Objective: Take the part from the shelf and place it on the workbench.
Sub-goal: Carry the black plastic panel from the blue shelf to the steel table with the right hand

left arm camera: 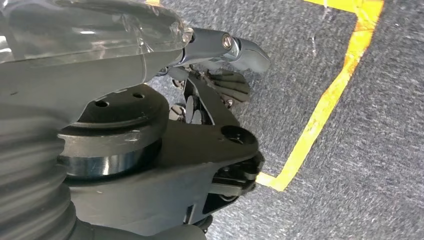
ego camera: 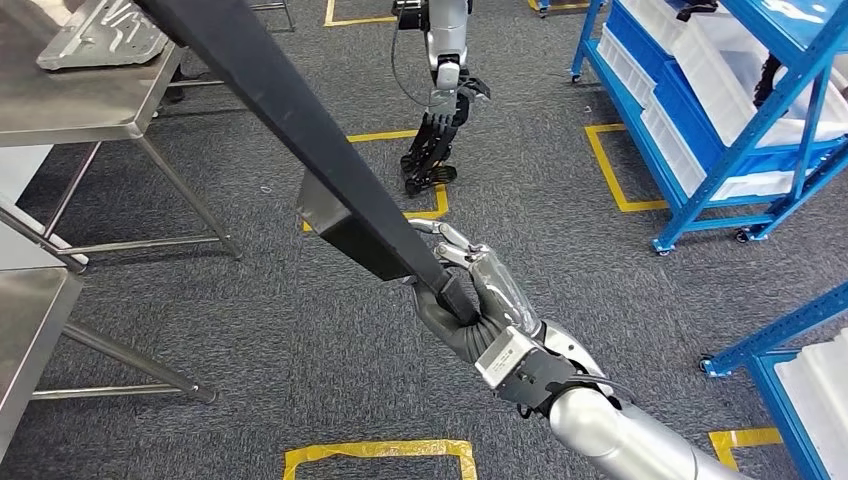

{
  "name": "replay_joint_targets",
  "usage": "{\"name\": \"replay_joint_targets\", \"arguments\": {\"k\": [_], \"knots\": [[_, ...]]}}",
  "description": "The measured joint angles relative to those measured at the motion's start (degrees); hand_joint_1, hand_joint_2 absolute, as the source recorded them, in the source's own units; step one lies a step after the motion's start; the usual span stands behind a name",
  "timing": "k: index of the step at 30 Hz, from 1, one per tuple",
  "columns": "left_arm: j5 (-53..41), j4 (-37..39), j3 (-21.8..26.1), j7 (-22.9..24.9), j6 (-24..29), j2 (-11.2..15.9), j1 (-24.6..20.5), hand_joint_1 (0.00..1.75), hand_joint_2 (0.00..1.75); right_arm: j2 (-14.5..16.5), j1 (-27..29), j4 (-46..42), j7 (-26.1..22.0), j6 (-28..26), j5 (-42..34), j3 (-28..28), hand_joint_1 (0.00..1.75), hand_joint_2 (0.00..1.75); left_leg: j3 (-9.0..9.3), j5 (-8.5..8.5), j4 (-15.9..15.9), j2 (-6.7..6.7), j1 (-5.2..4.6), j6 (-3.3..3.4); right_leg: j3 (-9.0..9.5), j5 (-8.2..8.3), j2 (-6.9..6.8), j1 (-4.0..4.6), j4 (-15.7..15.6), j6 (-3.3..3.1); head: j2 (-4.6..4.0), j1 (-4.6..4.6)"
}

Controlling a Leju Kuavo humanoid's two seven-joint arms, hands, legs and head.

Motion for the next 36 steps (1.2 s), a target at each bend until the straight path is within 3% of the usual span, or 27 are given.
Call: {"name": "replay_joint_targets", "arguments": {"k": [1, 3, 5, 7, 8, 10, 12, 14, 15, 17, 19, 21, 23, 25, 27, 29, 30, 32, 34, 36], "knots": [[0.02, 0.0, 0.0, 0.01, -0.04, 0.0, 0.03, 0.0, 1.75, 0.05, -0.09, 0.0, -0.04, 0.11, -0.01, 0.08, 1.75, 1.75, 1.54, 1.85, -3.04, 0.37, -0.07, 0.22, 0.27, -0.19, -0.75, 0.07, 0.0, 0.02, 0.0, -0.16], [0.04, 0.0, 0.0, 0.04, -0.07, 0.01, -0.01, 0.0, 1.75, 0.21, -0.4, 0.0, -0.14, 0.34, -0.04, 0.17, 1.75, 1.75, 5.42, 5.04, -10.92, 2.7, -0.66, 0.87, 0.91, -0.62, -2.06, 0.22, -0.07, 0.23, 0.0, -0.38], [0.07, 0.0, 0.0, 0.09, -0.09, 0.01, -0.04, 0.0, 1.75, 0.42, -0.75, 0.0, -0.21, 0.62, -0.1, 0.29, 1.75, 1.75, 7.1, 5.89, -14.82, 4.23, -1.36, 1.47, 1.32, -0.93, -3.16, 0.34, -0.26, 0.61, 0.0, -0.42], [0.09, 0.0, 0.0, 0.14, -0.21, 0.02, 0.03, 0.0, 1.75, 0.67, -0.98, -0.01, -0.24, 0.89, -0.15, 0.45, 1.75, 1.75, 7.14, 5.98, -15.47, 3.15, -1.53, 1.92, 1.78, -1.13, -4.33, 0.39, -0.59, 1.15, 0.0, -0.33], [0.08, 0.0, 0.01, 0.19, -0.32, 0.02, 0.13, 0.0, 1.75, 0.81, -1.07, -0.02, -0.24, 1.02, -0.17, 0.51, 1.75, 1.75, 7.47, 6.15, -16.01, 2.43, -1.41, 2.15, 2.08, -1.44, -4.19, 0.28, -0.54, 1.45, 0.0, -0.23], [-0.02, 0.0, 0.01, 0.28, -0.57, 0.02, 0.15, 0.0, 1.75, 0.99, -1.32, -0.05, -0.31, 1.23, -0.17, 0.57, 1.75, 1.75, 8.39, 6.57, -17.14, 1.02, -1.03, 2.73, 1.19, -3.27, -1.54, 0.11, 2.22, 1.85, 0.0, 0.09], [-0.11, 0.0, 0.02, 0.38, -0.86, 0.02, 0.02, 0.0, 1.75, 1.03, -1.41, -0.06, -0.42, 1.39, -0.18, 0.75, 1.75, 1.75, 8.8, 6.72, -17.44, -0.34, -0.91, 3.11, -2.72, -6.43, 1.91, 0.0, 9.5, 1.86, 0.0, 0.69], [-0.12, 0.0, 0.02, 0.42, -1.08, 0.02, -0.03, 0.0, 1.75, 1.03, -1.3, -0.04, -0.46, 1.49, -0.21, 1.07, 1.75, 1.75, 8.86, 6.59, -17.28, -1.91, -0.9, 3.25, -6.53, -7.62, 2.94, -0.03, 15.33, 1.92, 0.0, 1.3], [-0.13, 0.0, 0.02, 0.45, -1.12, 0.02, -0.01, 0.0, 1.75, 1.02, -1.27, -0.03, -0.49, 1.53, -0.22, 1.18, 1.75, 1.75, 8.92, 6.45, -17.12, -2.73, -0.86, 3.24, -7.04, -6.5, 3.03, -0.08, 15.24, 1.97, 0.0, 1.58], [-0.15, 0.0, 0.02, 0.55, -1.12, 0.02, 0.02, 0.0, 1.75, 1.0, -1.3, -0.02, -0.65, 1.76, -0.25, 1.33, 1.75, 1.75, 9.1, 5.93, -16.54, -4.36, -0.71, 2.92, -4.96, -1.72, 3.86, -0.42, 8.85, 2.17, 0.0, 2.12], [-0.14, 0.0, 0.02, 0.66, -1.13, 0.03, -0.06, 0.0, 1.75, 1.05, -1.39, -0.02, -0.92, 2.1, -0.3, 1.44, 1.75, 1.75, 8.74, 5.28, -15.58, -5.69, -0.61, 2.29, -2.36, 1.21, 6.58, -0.96, 2.24, 2.32, 0.0, 2.47], [-0.14, 0.0, 0.02, 0.81, -1.17, 0.03, -0.09, 0.0, 1.75, 1.2, -1.41, -0.03, -1.18, 2.45, -0.32, 1.54, 1.75, 1.75, 8.05, 5.11, -15.08, -6.76, -0.39, 1.68, -1.78, 1.16, 8.0, -1.02, 0.61, 2.05, 0.0, 2.53], [-0.16, 0.0, 0.02, 0.96, -1.24, 0.06, 0.0, 0.0, 1.75, 1.4, -1.45, -0.04, -1.34, 2.72, -0.32, 1.62, 1.75, 1.75, 7.76, 5.19, -15.11, -7.82, -0.16, 1.2, -1.69, 1.2, 6.85, -0.87, 0.4, 1.51, 0.0, 2.44], [-0.16, 0.0, 0.01, 1.02, -1.25, 0.12, 0.03, 0.0, 1.75, 1.73, -1.6, -0.04, -1.44, 2.88, -0.33, 1.69, 1.75, 1.75, 7.1, 4.04, -13.23, -5.44, -0.45, 0.63, -1.33, 1.15, 5.37, -0.9, 0.09, 0.87, 0.0, 1.89], [-0.18, 0.0, 0.0, 1.04, -1.26, 0.15, -0.04, 0.0, 1.75, 1.96, -1.72, -0.04, -1.52, 2.98, -0.33, 1.76, 1.75, 1.75, 4.33, 0.86, -7.01, -1.38, -0.56, 0.1, -0.95, 0.9, 3.64, -0.69, -0.08, 0.27, 0.0, 0.94], [-0.24, 0.0, -0.01, 1.09, -1.26, 0.15, -0.06, 0.0, 1.75, 1.99, -1.73, -0.04, -1.6, 3.12, -0.33, 1.86, 1.75, 1.75, 0.68, -1.86, -0.04, -0.16, -0.21, -0.14, -0.76, 0.6, 1.92, -0.41, -0.09, -0.07, 0.0, 0.33], [-0.27, 0.0, -0.01, 1.13, -1.25, 0.15, -0.05, 0.0, 1.75, 2.02, -1.72, -0.04, -1.64, 3.24, -0.33, 1.9, 1.75, 1.75, -0.2, -1.85, 1.34, -0.07, -0.08, -0.14, -0.65, 0.44, 1.06, -0.32, -0.09, -0.14, 0.0, 0.17], [-0.32, 0.0, -0.02, 1.22, -1.24, 0.15, -0.02, 0.0, 1.75, 2.14, -1.73, -0.03, -1.81, 3.59, -0.32, 1.95, 1.75, 1.75, 1.16, 0.98, -1.89, 0.25, -0.01, 0.05, -0.24, 0.11, -0.47, -0.18, -0.09, -0.13, 0.0, -0.16], [-0.38, 0.0, -0.02, 1.31, -1.2, 0.15, -0.04, 0.0, 1.75, 2.3, -1.78, -0.04, -2.09, 4.02, -0.33, 1.96, 1.75, 1.75, 5.08, 4.53, -9.98, 2.47, -0.42, 0.58, 0.43, -0.32, -1.79, -0.04, -0.15, 0.08, 0.0, -0.41], [-0.5, 0.0, -0.02, 1.39, -1.14, 0.15, -0.1, 0.0, 1.75, 2.42, -1.84, -0.04, -2.45, 4.56, -0.39, 1.98, 1.75, 1.75, 7.17, 5.8, -14.7, 4.2, -1.1, 1.22, 0.91, -0.62, -2.9, 0.09, -0.3, 0.54, 0.0, -0.5]]}}
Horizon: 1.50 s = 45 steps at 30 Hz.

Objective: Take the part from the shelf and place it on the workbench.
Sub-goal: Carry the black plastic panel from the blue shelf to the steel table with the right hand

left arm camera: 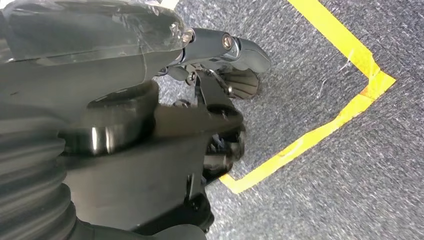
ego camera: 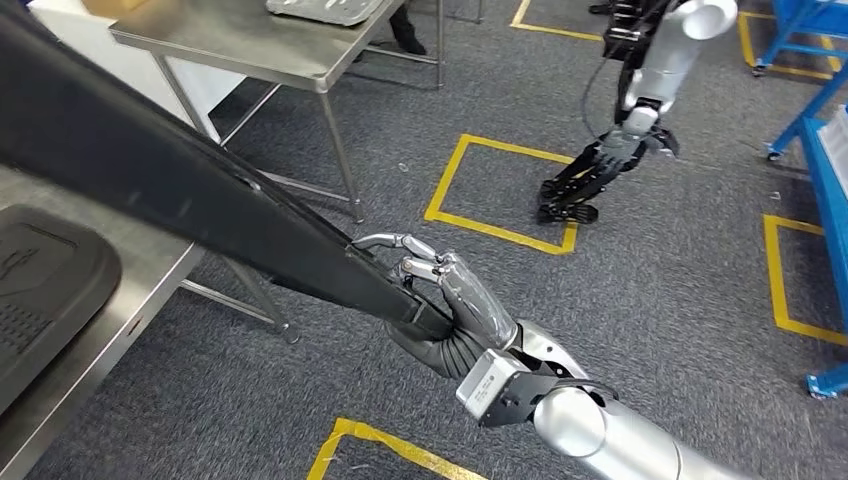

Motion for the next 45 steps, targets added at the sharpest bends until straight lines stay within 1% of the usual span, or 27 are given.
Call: {"name": "replay_joint_targets", "arguments": {"k": [3, 5, 7, 9, 10, 11, 12, 14, 16, 18, 19, 21, 23, 25, 26, 27, 29, 31, 33, 34, 36, 38, 40, 41, 42, 43, 45], "knots": [[-0.19, 0.0, 0.0, 0.13, 0.05, 0.01, 0.18, 0.0, 1.75, 0.27, -0.13, -0.02, -0.43, 0.88, -0.13, 0.04, 1.75, 1.75, 0.22, 0.13, -0.99, -1.4, -0.09, 0.74, 0.76, -0.26, -1.01, 0.04, -0.47, 0.9, 0.0, 0.13], [-0.3, 0.01, 0.0, 0.23, 0.08, 0.02, 0.2, 0.0, 1.75, 0.48, -0.3, -0.06, -0.65, 1.34, -0.13, 0.06, 1.75, 1.75, 1.09, 0.54, -2.1, -2.7, 0.37, 1.36, 0.33, -1.71, 1.58, -0.09, 1.42, 1.25, 0.0, 0.44], [-0.35, 0.01, 0.0, 0.33, 0.09, 0.02, 0.01, 0.0, 1.75, 0.55, -0.38, -0.09, -0.85, 1.74, -0.13, 0.1, 1.75, 1.75, 1.62, 0.73, -2.57, -4.02, 0.52, 1.84, -2.9, -4.86, 4.93, -0.24, 7.88, 1.27, 0.0, 1.18], [-0.37, 0.0, 0.0, 0.39, 0.09, 0.01, -0.07, 0.0, 1.75, 0.53, -0.21, -0.09, -0.94, 2.1, -0.12, 0.18, 1.75, 1.75, 1.68, 0.68, -2.56, -5.58, 0.4, 2.05, -6.96, -6.77, 5.81, -0.22, 14.61, 1.3, 0.0, 1.92], [-0.38, 0.0, 0.0, 0.42, 0.11, 0.01, -0.04, 0.0, 1.75, 0.51, -0.11, -0.09, -0.94, 2.28, -0.11, 0.24, 1.75, 1.75, 1.74, 0.63, -2.51, -6.43, 0.33, 2.08, -7.91, -6.14, 5.89, -0.19, 15.48, 1.26, 0.0, 2.22], [-0.4, 0.0, 0.0, 0.46, 0.15, 0.02, -0.01, 0.0, 1.75, 0.5, -0.05, -0.09, -0.99, 2.44, -0.11, 0.29, 1.75, 1.75, 1.86, 0.56, -2.44, -7.3, 0.29, 2.05, -7.71, -4.41, 6.01, -0.18, 14.02, 1.17, 0.0, 2.44], [-0.43, 0.0, 0.0, 0.5, 0.21, 0.02, -0.01, 0.0, 1.75, 0.51, -0.06, -0.09, -1.06, 2.62, -0.11, 0.34, 1.75, 1.75, 2.02, 0.43, -2.32, -8.13, 0.29, 1.97, -6.45, -1.89, 6.49, -0.18, 10.53, 1.05, 0.0, 2.7], [-0.49, 0.0, 0.0, 0.58, 0.3, 0.02, -0.06, 0.0, 1.75, 0.58, -0.13, -0.1, -1.24, 2.85, -0.09, 0.43, 1.75, 1.75, 2.02, 0.04, -1.89, -9.57, 0.32, 1.61, -3.39, 1.86, 9.26, -0.41, 2.81, 0.79, 0.0, 3.04], [-0.57, 0.0, -0.01, 0.73, 0.33, 0.02, -0.08, 0.0, 1.75, 0.69, -0.18, -0.14, -1.42, 3.0, -0.07, 0.5, 1.75, 1.75, 1.58, -0.15, -1.63, -10.79, 0.64, 0.97, -2.14, 2.63, 11.22, -0.42, -0.51, 0.61, 0.0, 3.2], [-0.66, 0.01, -0.02, 0.93, 0.38, 0.08, -0.03, 0.0, 1.75, 0.93, -0.23, -0.17, -1.7, 3.06, -0.08, 0.55, 1.75, 1.75, 1.33, -0.11, -1.74, -11.93, 0.94, 0.22, -1.88, 2.62, 10.26, -0.34, -0.97, 0.26, 0.0, 3.34], [-0.71, 0.01, -0.03, 0.99, 0.4, 0.13, -0.01, 0.0, 1.75, 1.11, -0.28, -0.17, -1.82, 3.08, -0.09, 0.57, 1.75, 1.75, 1.28, -0.36, -1.45, -11.51, 0.82, -0.12, -1.59, 2.65, 9.54, -0.42, -1.29, 0.02, 0.0, 3.36], [-0.79, 0.02, -0.04, 1.04, 0.43, 0.21, -0.1, 0.0, 1.75, 1.53, -0.4, -0.17, -2.06, 3.14, -0.12, 0.65, 1.75, 1.75, -0.05, -2.32, 1.93, -8.43, 0.6, -0.75, -0.87, 2.64, 7.82, -0.62, -1.97, -0.51, 0.0, 2.67], [-0.83, 0.02, -0.04, 1.04, 0.43, 0.2, -0.15, 0.0, 1.75, 1.7, -0.42, -0.16, -2.13, 3.17, -0.13, 0.74, 1.75, 1.75, -3.58, -5.6, 9.07, -5.25, 0.91, -1.35, -0.34, 2.3, 6.04, -0.44, -2.12, -0.88, 0.0, 1.82], [-0.84, 0.02, -0.05, 1.05, 0.42, 0.2, -0.08, 0.0, 1.75, 1.73, -0.37, -0.15, -2.12, 3.21, -0.13, 0.84, 1.75, 1.75, -6.3, -6.62, 13.79, -4.44, 1.37, -1.77, 0.01, 1.87, 4.33, -0.36, -2.08, -0.94, 0.0, 1.39], [-0.83, 0.02, -0.06, 1.06, 0.43, 0.2, -0.03, 0.0, 1.75, 1.76, -0.35, -0.15, -2.12, 3.22, -0.13, 0.89, 1.75, 1.75, -6.12, -5.47, 13.01, -4.23, 1.55, -1.89, 0.24, 1.63, 3.55, -0.35, -2.07, -0.9, 0.0, 1.1], [-0.83, 0.02, -0.07, 1.07, 0.42, 0.21, -0.01, 0.0, 1.75, 1.8, -0.36, -0.15, -2.12, 3.23, -0.15, 0.92, 1.75, 1.75, -4.75, -3.44, 9.98, -3.83, 1.64, -1.9, 0.58, 1.37, 2.81, -0.35, -2.07, -0.82, 0.0, 0.85], [-0.83, 0.02, -0.07, 1.07, 0.42, 0.25, -0.03, 0.0, 1.75, 1.92, -0.4, -0.15, -2.14, 3.23, -0.2, 0.94, 1.75, 1.75, -1.0, 0.33, 1.83, -1.43, 1.3, -1.51, 1.28, 0.81, 1.52, -0.22, -2.08, -0.48, 0.0, 0.36], [-0.85, 0.02, -0.07, 1.1, 0.42, 0.26, -0.07, 0.0, 1.75, 2.04, -0.46, -0.15, -2.19, 3.3, -0.25, 0.95, 1.75, 1.75, 0.56, 1.39, -2.08, 0.21, 0.69, -0.83, 1.66, 0.42, 0.51, -0.09, -2.13, 0.04, 0.0, 0.24], [-0.9, 0.02, -0.07, 1.17, 0.42, 0.31, -0.02, 0.0, 1.75, 2.26, -0.52, -0.16, -2.34, 3.46, -0.28, 0.96, 1.75, 1.75, 0.43, 1.26, -2.37, -0.74, 0.41, -0.23, 2.04, 0.18, -0.57, -0.08, -2.34, 0.67, 0.0, 0.34], [-0.93, 0.02, -0.07, 1.26, 0.44, 0.33, 0.04, 0.0, 1.75, 2.41, -0.59, -0.15, -2.42, 3.59, -0.29, 0.97, 1.75, 1.75, 0.65, 1.35, -2.72, -1.4, 0.51, 0.04, 2.27, -0.08, -0.46, -0.18, -2.24, 0.98, 0.0, 0.45], [-1.01, 0.02, -0.08, 1.45, 0.5, 0.38, -0.07, 0.0, 1.75, 2.67, -0.8, -0.14, -2.55, 3.84, -0.36, 1.0, 1.75, 1.75, 1.34, 1.66, -3.53, -2.75, 0.88, 0.71, 1.42, -1.81, 2.02, -0.35, 0.47, 1.39, 0.0, 1.02], [-1.06, 0.02, -0.09, 1.61, 0.54, 0.39, -0.29, 0.0, 1.75, 2.71, -0.88, -0.12, -2.74, 4.07, -0.53, 1.12, 1.75, 1.75, 1.64, 1.7, -3.71, -4.16, 1.02, 1.18, -2.38, -5.05, 5.07, -0.49, 7.76, 1.49, 0.0, 1.97], [-1.08, 0.02, -0.1, 1.71, 0.55, 0.39, -0.38, 0.0, 1.75, 2.69, -0.85, -0.07, -2.95, 4.28, -0.78, 1.34, 1.75, 1.75, 1.67, 1.51, -3.51, -5.71, 0.94, 1.33, -6.24, -6.46, 5.78, -0.47, 13.84, 1.58, 0.0, 2.88], [-1.08, 0.02, -0.1, 1.75, 0.56, 0.39, -0.37, 0.0, 1.75, 2.68, -0.87, -0.04, -3.02, 4.38, -0.87, 1.45, 1.75, 1.75, 1.7, 1.36, -3.3, -6.52, 0.93, 1.31, -6.81, -5.38, 5.86, -0.49, 13.84, 1.6, 0.0, 3.24], [-1.08, 0.02, -0.11, 1.76, 0.57, 0.39, -0.36, 0.0, 1.75, 2.69, -0.91, -0.02, -3.08, 4.46, -0.96, 1.56, 1.75, 1.75, 1.76, 1.15, -3.01, -7.36, 0.95, 1.2, -6.26, -3.29, 5.99, -0.55, 11.61, 1.57, 0.0, 3.57], [-1.08, 0.02, -0.11, 1.76, 0.58, 0.39, -0.37, 0.0, 1.75, 2.72, -0.99, -0.02, -3.12, 4.54, -1.02, 1.65, 1.75, 1.75, 1.8, 0.84, -2.61, -8.14, 1.0, 1.02, -4.92, -0.82, 6.47, -0.66, 7.8, 1.54, 0.0, 3.89], [-1.08, 0.02, -0.11, 1.77, 0.59, 0.4, -0.43, 0.0, 1.75, 2.81, -1.17, 0.02, -3.18, 4.68, -1.16, 1.85, 1.75, 1.75, 1.46, 0.26, -1.74, -9.49, 1.09, 0.43, -2.42, 1.73, 8.69, -0.95, 1.58, 1.45, 0.0, 4.56]]}}
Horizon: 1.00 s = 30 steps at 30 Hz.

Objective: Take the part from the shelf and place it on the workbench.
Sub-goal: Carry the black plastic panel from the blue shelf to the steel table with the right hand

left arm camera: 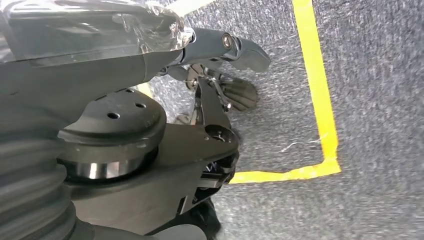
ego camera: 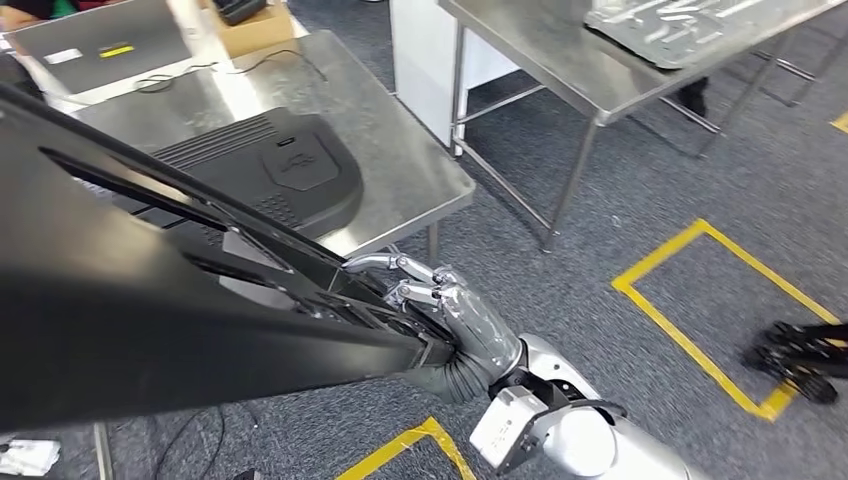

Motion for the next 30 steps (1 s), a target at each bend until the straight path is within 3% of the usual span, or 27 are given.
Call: {"name": "replay_joint_targets", "arguments": {"k": [2, 4, 6, 8, 10, 11, 12, 13, 15, 17, 19, 20, 22, 24, 26, 28, 30], "knots": [[-0.01, 0.01, -0.02, 0.01, 0.02, 0.01, 0.02, 0.0, 1.75, 0.16, -0.14, 0.05, -0.08, 0.19, -0.15, 0.23, 1.75, 1.75, -0.56, -0.17, 0.42, -1.01, 0.16, -0.7, 0.62, -0.19, 1.3, 0.03, -1.52, -0.24, 0.0, 0.39], [-0.02, 0.01, -0.05, 0.02, 0.09, 0.07, 0.19, 0.0, 1.75, 0.44, -0.34, 0.07, -0.14, 0.38, -0.26, 0.47, 1.75, 1.75, -0.72, -0.14, 0.41, -1.56, 0.39, -1.39, 0.75, -0.06, 0.34, 0.17, -1.82, -0.8, 0.0, 0.65], [-0.02, 0.01, -0.13, 0.02, 0.15, 0.15, 0.26, 0.0, 1.75, 0.84, -0.57, 0.07, -0.14, 0.51, -0.32, 0.66, 1.75, 1.75, -1.39, -1.27, 2.22, 0.87, 0.22, -2.06, 1.14, 0.0, -0.98, 0.11, -2.22, -1.49, 0.0, 0.47], [-0.03, 0.01, -0.19, 0.02, 0.16, 0.19, 0.16, 0.0, 1.75, 1.07, -0.64, 0.1, -0.15, 0.61, -0.38, 0.77, 1.75, 1.75, -4.04, -4.32, 8.05, 4.23, 0.09, -2.57, 1.54, -0.19, -2.5, 0.24, -2.42, -2.05, 0.0, 0.05], [-0.02, 0.01, -0.25, 0.02, 0.17, 0.19, 0.13, 0.0, 1.75, 1.1, -0.63, 0.17, -0.16, 0.72, -0.51, 0.9, 1.75, 1.75, -7.52, -6.98, 14.84, 5.13, 0.32, -2.8, 1.79, -0.52, -4.13, 0.49, -2.42, -2.36, 0.0, 0.12], [-0.03, 0.01, -0.27, 0.02, 0.19, 0.19, 0.17, 0.0, 1.75, 1.12, -0.63, 0.21, -0.18, 0.76, -0.58, 0.98, 1.75, 1.75, -8.32, -7.02, 16.24, 5.2, 0.38, -2.8, 1.92, -0.68, -4.93, 0.57, -2.41, -2.41, 0.0, 0.24], [-0.03, 0.01, -0.29, 0.02, 0.21, 0.19, 0.23, 0.0, 1.75, 1.16, -0.64, 0.23, -0.19, 0.79, -0.62, 1.08, 1.75, 1.75, -8.03, -6.01, 15.51, 5.29, 0.4, -2.72, 2.12, -0.85, -5.67, 0.63, -2.41, -2.4, 0.0, 0.28], [-0.03, 0.01, -0.31, 0.02, 0.24, 0.2, 0.28, 0.0, 1.75, 1.22, -0.66, 0.24, -0.2, 0.81, -0.64, 1.17, 1.75, 1.75, -6.58, -4.12, 12.57, 5.6, 0.34, -2.53, 2.4, -1.05, -6.38, 0.69, -2.42, -2.35, 0.0, 0.31], [-0.04, 0.01, -0.32, 0.02, 0.29, 0.21, 0.28, 0.0, 1.75, 1.37, -0.74, 0.25, -0.21, 0.89, -0.66, 1.38, 1.75, 1.75, -2.7, -0.6, 4.64, 8.04, -0.17, -1.76, 3.03, -1.48, -7.64, 0.88, -2.45, -2.11, 0.0, 0.53], [-0.07, 0.01, -0.33, 0.03, 0.32, 0.23, 0.22, 0.0, 1.75, 1.45, -0.81, 0.29, -0.22, 0.95, -0.7, 1.54, 1.75, 1.75, -1.03, 0.55, 0.58, 9.99, -0.85, -0.98, 3.38, -1.75, -8.7, 1.0, -2.55, -1.68, 0.0, 0.87], [-0.17, 0.01, -0.33, 0.08, 0.33, 0.23, 0.28, 0.0, 1.75, 1.53, -0.87, 0.34, -0.25, 0.95, -0.8, 1.71, 1.75, 1.75, -1.19, 0.56, 0.14, 9.24, -1.08, -0.5, 3.66, -1.88, -9.74, 1.02, -2.8, -1.12, 0.0, 1.27], [-0.24, 0.01, -0.33, 0.14, 0.33, 0.23, 0.36, 0.0, 1.75, 1.61, -0.92, 0.4, -0.26, 0.95, -0.86, 1.81, 1.75, 1.75, -1.02, 0.71, -0.23, 8.56, -0.92, -0.26, 3.83, -2.1, -9.35, 0.95, -2.73, -0.78, 0.0, 1.56], [-0.37, 0.01, -0.34, 0.26, 0.33, 0.23, 0.34, 0.0, 1.75, 1.78, -1.07, 0.51, -0.32, 0.95, -0.91, 1.99, 1.75, 1.75, -0.48, 1.11, -1.07, 7.15, -0.48, 0.35, 3.0, -3.76, -6.54, 0.8, -0.32, -0.35, -0.04, 2.3], [-0.4, 0.01, -0.35, 0.33, 0.33, 0.23, 0.14, 0.0, 1.75, 1.78, -1.08, 0.63, -0.37, 0.95, -0.95, 2.13, 1.75, 1.75, -0.3, 1.26, -1.27, 5.73, -0.31, 0.76, -0.44, -6.95, -3.59, 0.67, 6.36, -0.28, -0.09, 3.27], [-0.42, 0.01, -0.35, 0.35, 0.33, 0.24, 0.05, 0.0, 1.75, 1.74, -1.01, 0.72, -0.4, 0.96, -0.98, 2.29, 1.75, 1.75, -0.33, 1.18, -1.12, 4.4, -0.36, 0.92, -4.06, -8.98, -2.98, 0.68, 12.62, -0.22, -0.09, 3.95], [-0.41, 0.01, -0.35, 0.39, 0.33, 0.24, 0.09, 0.0, 1.75, 1.75, -1.02, 0.78, -0.45, 0.96, -0.98, 2.39, 1.75, 1.75, -0.31, 1.03, -0.85, 3.14, -0.38, 0.94, -5.06, -7.75, -2.89, 0.67, 13.33, -0.21, -0.09, 4.21], [-0.4, 0.01, -0.35, 0.43, 0.33, 0.23, 0.11, 0.0, 1.75, 1.75, -1.06, 0.82, -0.52, 0.97, -1.03, 2.39, 1.75, 1.75, -0.29, 0.72, -0.35, 1.61, -0.33, 0.72, -2.93, -3.36, -2.23, 0.58, 7.36, -0.35, -0.09, 4.53]]}}
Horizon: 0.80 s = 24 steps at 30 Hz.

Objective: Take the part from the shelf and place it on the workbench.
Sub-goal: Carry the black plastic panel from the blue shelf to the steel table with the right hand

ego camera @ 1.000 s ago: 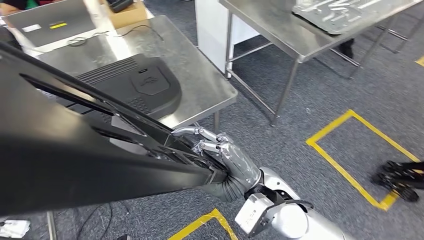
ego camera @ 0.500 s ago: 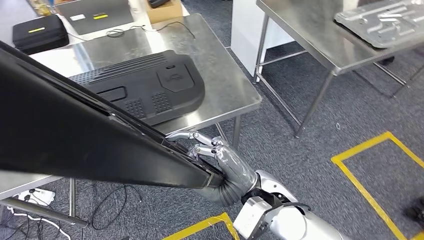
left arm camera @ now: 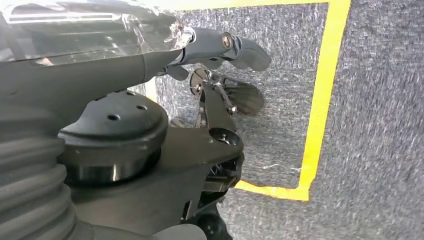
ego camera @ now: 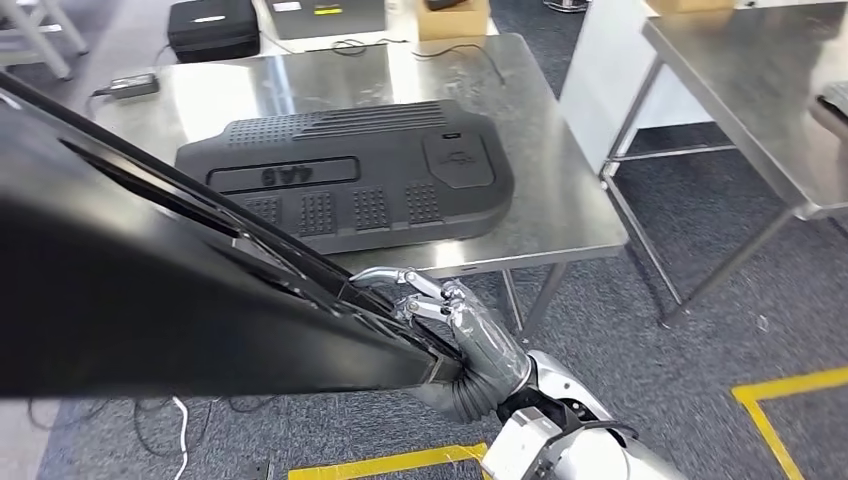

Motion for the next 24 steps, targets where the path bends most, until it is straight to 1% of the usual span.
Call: {"name": "replay_joint_targets", "arguments": {"k": [1, 2, 3, 4, 6, 7, 8, 9, 10, 11, 12, 13, 14, 15, 16, 17, 18, 19, 21, 23, 24], "knots": [[0.01, 0.0, 0.0, 0.01, 0.0, 0.0, 0.0, 0.0, 1.75, 0.01, -0.03, 0.03, -0.05, 0.02, -0.05, 0.0, 1.75, 1.75, -0.12, -0.2, 0.29, -0.75, 0.07, -0.21, 1.49, 1.77, 1.28, -0.14, -3.67, -0.13, 0.0, 0.2], [0.02, 0.0, 0.0, 0.02, 0.0, 0.0, -0.03, 0.0, 1.75, 0.02, -0.07, 0.07, -0.13, 0.04, -0.13, 0.01, 1.75, 1.75, -0.35, -0.37, 0.68, -1.42, 0.07, -0.49, 2.66, 2.97, 2.48, -0.26, -6.7, -0.21, 0.0, 0.33], [0.02, 0.0, 0.0, 0.04, 0.0, 0.0, -0.02, 0.0, 1.75, 0.03, -0.1, 0.11, -0.2, 0.08, -0.2, 0.02, 1.75, 1.75, -0.62, -0.47, 0.92, -1.94, 0.15, -0.8, 3.29, 3.37, 3.44, -0.29, -8.4, -0.31, 0.02, 0.42], [0.03, 0.0, 0.0, 0.07, 0.0, 0.0, 0.03, 0.0, 1.75, 0.07, -0.13, 0.16, -0.28, 0.11, -0.27, 0.03, 1.75, 1.75, -0.87, -0.49, 0.98, -2.4, 0.27, -1.16, 3.41, 3.11, 3.93, -0.24, -8.8, -0.45, 0.03, 0.41], [0.04, 0.0, 0.0, 0.11, 0.01, 0.05, 0.19, 0.0, 1.75, 0.2, -0.19, 0.19, -0.37, 0.15, -0.42, 0.04, 1.75, 1.75, -0.99, -0.45, 0.88, -3.16, 0.47, -1.92, 3.63, 3.3, 2.86, -0.15, -9.24, -0.95, 0.06, 0.38], [0.04, 0.0, -0.01, 0.13, 0.01, 0.09, 0.26, 0.0, 1.75, 0.31, -0.23, 0.2, -0.39, 0.16, -0.49, 0.05, 1.75, 1.75, -1.03, -0.71, 1.2, -2.47, 0.39, -2.31, 3.89, 3.35, 2.29, -0.24, -9.53, -1.26, 0.06, 0.25], [0.05, 0.0, -0.01, 0.15, 0.01, 0.13, 0.26, 0.0, 1.75, 0.4, -0.27, 0.2, -0.42, 0.17, -0.6, 0.05, 1.75, 1.75, -1.43, -1.43, 2.32, -1.16, 0.31, -2.68, 4.18, 3.4, 1.6, -0.37, -9.83, -1.57, 0.05, -0.11], [0.07, 0.0, -0.02, 0.17, 0.01, 0.16, 0.25, 0.0, 1.75, 0.48, -0.29, 0.22, -0.47, 0.17, -0.78, 0.06, 1.75, 1.75, -2.32, -2.7, 4.55, 0.53, 0.3, -3.02, 4.46, 3.37, 0.92, -0.44, -10.04, -1.82, 0.04, -0.56], [0.09, 0.0, -0.02, 0.19, -0.02, 0.15, 0.23, 0.0, 1.75, 0.52, -0.3, 0.28, -0.56, 0.18, -1.01, 0.07, 1.75, 1.75, -3.77, -4.33, 7.7, 2.2, 0.38, -3.4, 4.68, 3.25, 0.34, -0.36, -10.11, -2.01, 0.03, -1.08], [0.11, 0.0, -0.03, 0.22, -0.06, 0.15, 0.22, 0.0, 1.75, 0.53, -0.3, 0.37, -0.69, 0.17, -1.28, 0.08, 1.75, 1.75, -5.49, -5.9, 11.22, 3.04, 0.62, -3.71, 4.81, 3.11, -0.27, -0.29, -10.12, -2.17, 0.02, -1.5], [0.15, 0.0, -0.04, 0.26, -0.11, 0.15, 0.24, 0.0, 1.75, 0.53, -0.29, 0.49, -0.83, 0.16, -1.54, 0.1, 1.75, 1.75, -6.93, -6.91, 14.11, 3.38, 0.84, -3.96, 4.92, 2.98, -0.78, -0.25, -10.12, -2.24, 0.02, -1.73], [0.19, 0.0, -0.05, 0.33, -0.18, 0.15, 0.27, 0.0, 1.75, 0.53, -0.29, 0.61, -0.97, 0.16, -1.7, 0.12, 1.75, 1.75, -7.63, -6.99, 15.44, 3.51, 1.02, -4.13, 5.01, 2.86, -1.18, -0.25, -10.11, -2.23, 0.02, -1.86], [0.24, 0.0, -0.06, 0.4, -0.23, 0.15, 0.29, 0.0, 1.75, 0.54, -0.29, 0.68, -1.08, 0.16, -1.83, 0.14, 1.75, 1.75, -7.3, -6.04, 14.71, 3.57, 1.15, -4.21, 5.14, 2.74, -1.48, -0.27, -10.11, -2.16, 0.02, -2.0], [0.3, 0.0, -0.07, 0.48, -0.28, 0.15, 0.31, 0.0, 1.75, 0.56, -0.28, 0.73, -1.15, 0.16, -1.88, 0.15, 1.75, 1.75, -5.91, -4.27, 11.95, 3.63, 1.23, -4.18, 5.33, 2.6, -1.69, -0.29, -10.11, -2.04, 0.02, -2.11], [0.36, 0.0, -0.07, 0.53, -0.32, 0.15, 0.32, 0.0, 1.75, 0.59, -0.29, 0.75, -1.19, 0.15, -1.91, 0.15, 1.75, 1.75, -4.01, -2.35, 8.12, 3.81, 1.26, -4.05, 5.53, 2.44, -1.83, -0.31, -10.11, -1.88, 0.02, -2.21], [0.41, 0.0, -0.06, 0.57, -0.34, 0.15, 0.3, 0.0, 1.75, 0.62, -0.3, 0.76, -1.22, 0.15, -1.93, 0.15, 1.75, 1.75, -2.31, -0.95, 4.52, 4.05, 1.15, -3.81, 5.68, 2.26, -1.91, -0.2, -10.05, -1.63, 0.02, -2.35], [0.44, 0.0, -0.05, 0.63, -0.36, 0.15, 0.29, 0.0, 1.75, 0.65, -0.3, 0.77, -1.24, 0.15, -1.95, 0.15, 1.75, 1.75, -1.16, -0.16, 2.0, 4.25, 1.01, -3.49, 5.77, 2.13, -1.98, -0.11, -10.04, -1.37, 0.02, -2.36], [0.48, 0.0, -0.05, 0.74, -0.37, 0.15, 0.31, 0.0, 1.75, 0.66, -0.31, 0.79, -1.26, 0.15, -1.96, 0.15, 1.75, 1.75, -0.69, 0.04, 0.72, 4.39, 0.89, -3.2, 5.77, 1.96, -1.99, 0.04, -9.96, -1.13, 0.02, -2.28], [0.52, 0.0, -0.04, 1.07, -0.38, 0.12, 0.4, 0.0, 1.75, 0.65, -0.29, 0.84, -1.3, 0.16, -1.99, 0.15, 1.75, 1.75, -0.67, 0.02, 0.38, 4.25, 0.85, -3.05, 5.75, 1.81, -1.96, 0.24, -9.9, -1.42, 0.02, -1.86], [0.56, 0.0, -0.04, 1.3, -0.4, 0.1, 0.46, 0.0, 1.75, 0.64, -0.29, 0.89, -1.32, 0.16, -2.03, 0.15, 1.75, 1.75, -0.68, 0.05, 0.32, 4.02, 0.86, -3.09, 5.86, 1.84, -2.0, 0.27, -10.06, -1.85, 0.02, -1.55], [0.57, 0.0, -0.04, 1.33, -0.42, 0.1, 0.46, 0.0, 1.75, 0.64, -0.3, 0.91, -1.34, 0.16, -2.03, 0.15, 1.75, 1.75, -0.69, 0.01, 0.32, 3.97, 0.8, -2.96, 5.94, 1.9, -2.07, 0.24, -10.24, -1.74, 0.02, -1.45]]}}
